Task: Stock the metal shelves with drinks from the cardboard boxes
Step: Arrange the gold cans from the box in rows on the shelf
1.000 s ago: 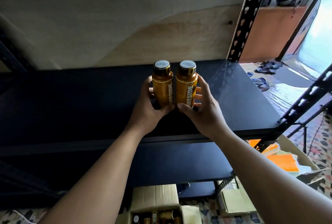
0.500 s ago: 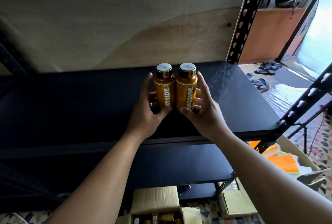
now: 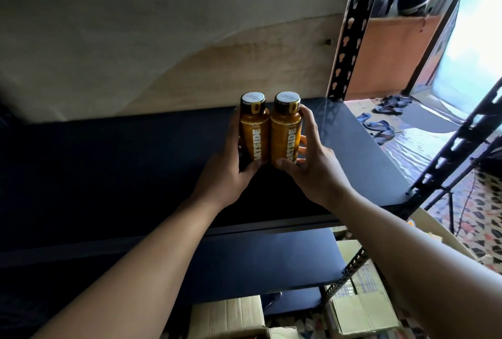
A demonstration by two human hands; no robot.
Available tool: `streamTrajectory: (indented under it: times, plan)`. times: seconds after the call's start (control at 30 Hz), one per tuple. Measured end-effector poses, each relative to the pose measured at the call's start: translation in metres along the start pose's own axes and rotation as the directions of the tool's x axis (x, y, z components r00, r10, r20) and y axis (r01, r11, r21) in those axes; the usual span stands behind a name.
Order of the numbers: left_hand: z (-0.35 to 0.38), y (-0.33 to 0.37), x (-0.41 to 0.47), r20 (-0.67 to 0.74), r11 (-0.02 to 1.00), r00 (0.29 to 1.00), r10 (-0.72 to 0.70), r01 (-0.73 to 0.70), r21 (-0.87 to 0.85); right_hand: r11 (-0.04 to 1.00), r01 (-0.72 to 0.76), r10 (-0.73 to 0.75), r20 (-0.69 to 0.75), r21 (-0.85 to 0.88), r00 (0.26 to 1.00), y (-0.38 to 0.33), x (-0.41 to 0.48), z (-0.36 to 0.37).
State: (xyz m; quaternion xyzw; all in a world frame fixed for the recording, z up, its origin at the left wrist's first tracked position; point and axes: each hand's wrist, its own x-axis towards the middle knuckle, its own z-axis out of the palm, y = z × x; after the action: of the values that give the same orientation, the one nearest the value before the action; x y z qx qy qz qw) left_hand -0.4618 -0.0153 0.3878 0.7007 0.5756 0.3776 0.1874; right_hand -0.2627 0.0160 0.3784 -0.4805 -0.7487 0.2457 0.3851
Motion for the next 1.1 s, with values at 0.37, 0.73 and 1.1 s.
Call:
streamTrajectory:
  times: [0.37, 0.73, 1.1]
  plan:
    - [0.056, -0.003, 0.109, 0.028, 0.999, 0.999, -0.021, 0.019, 0.046, 0.994, -0.047, 0.039, -0.083, -0.099, 0.996, 0.059, 0.082, -0.024]
    - [0.073, -0.023, 0.176, -0.047, 0.990, 0.999, -0.013, 0.020, 0.136, 0.991, -0.066, 0.039, -0.216, -0.120, 0.976, 0.092, 0.147, -0.013]
    - [0.087, -0.039, 0.210, 0.015, 0.999, 1.000, -0.026, 0.026, 0.026, 0.993, -0.079, 0.056, -0.236, -0.090, 0.970, 0.109, 0.172, -0.019]
